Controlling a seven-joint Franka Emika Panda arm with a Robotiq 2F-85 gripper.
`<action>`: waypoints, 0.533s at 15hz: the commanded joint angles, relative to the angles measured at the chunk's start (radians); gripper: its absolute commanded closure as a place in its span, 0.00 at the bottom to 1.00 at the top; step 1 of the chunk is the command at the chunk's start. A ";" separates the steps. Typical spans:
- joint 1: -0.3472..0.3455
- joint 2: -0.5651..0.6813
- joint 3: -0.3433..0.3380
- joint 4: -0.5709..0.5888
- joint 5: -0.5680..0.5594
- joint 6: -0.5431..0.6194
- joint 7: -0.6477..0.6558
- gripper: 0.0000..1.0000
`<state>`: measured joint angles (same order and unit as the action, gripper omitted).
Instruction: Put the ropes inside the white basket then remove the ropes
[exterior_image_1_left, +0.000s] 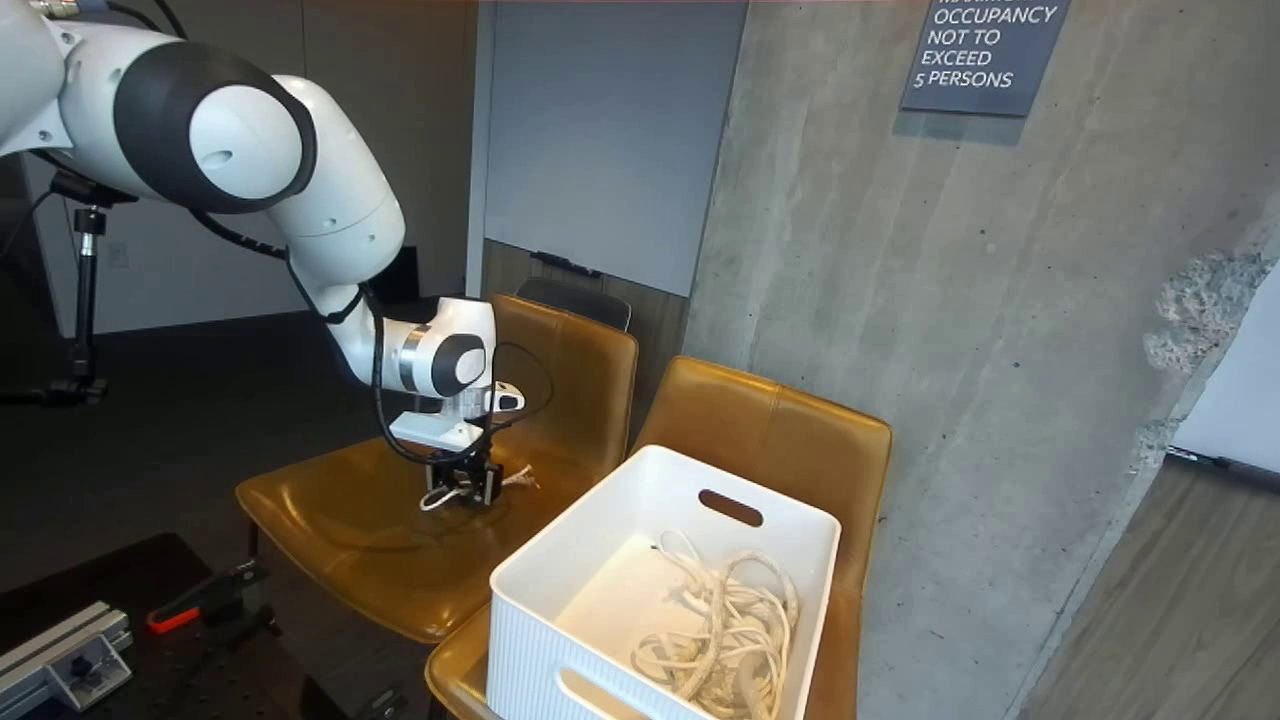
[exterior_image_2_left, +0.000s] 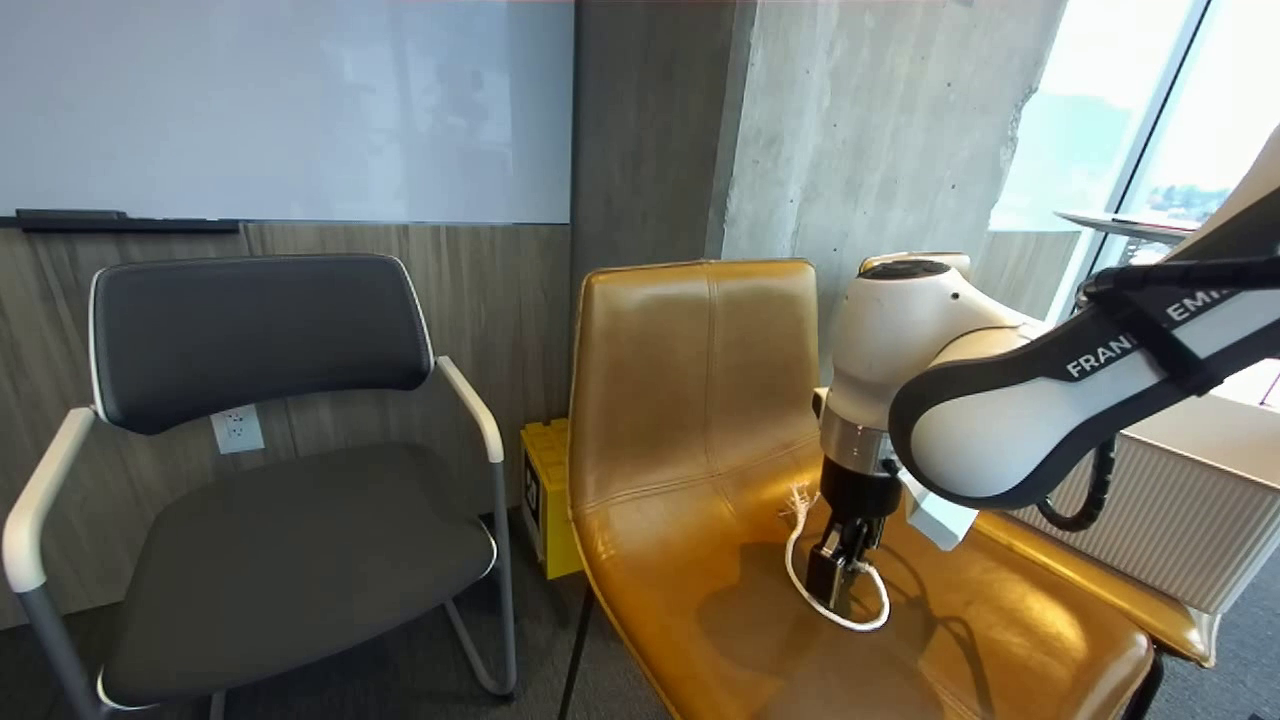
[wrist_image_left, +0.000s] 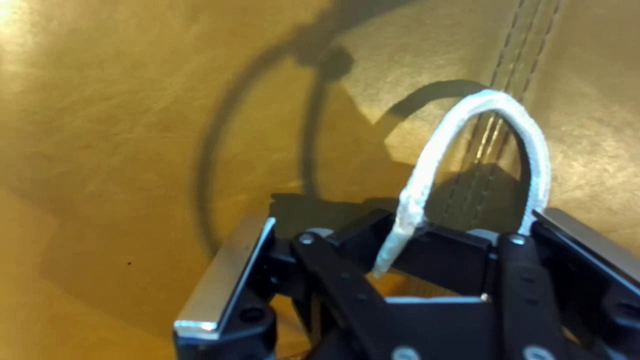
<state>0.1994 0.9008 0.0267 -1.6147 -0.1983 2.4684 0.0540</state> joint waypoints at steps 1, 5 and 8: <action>-0.020 -0.091 -0.009 -0.008 0.001 -0.103 -0.055 1.00; -0.065 -0.212 -0.032 0.008 -0.023 -0.251 -0.144 1.00; -0.110 -0.279 -0.050 0.084 -0.052 -0.391 -0.235 1.00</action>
<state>0.1258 0.6906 -0.0138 -1.5782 -0.2215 2.1999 -0.1015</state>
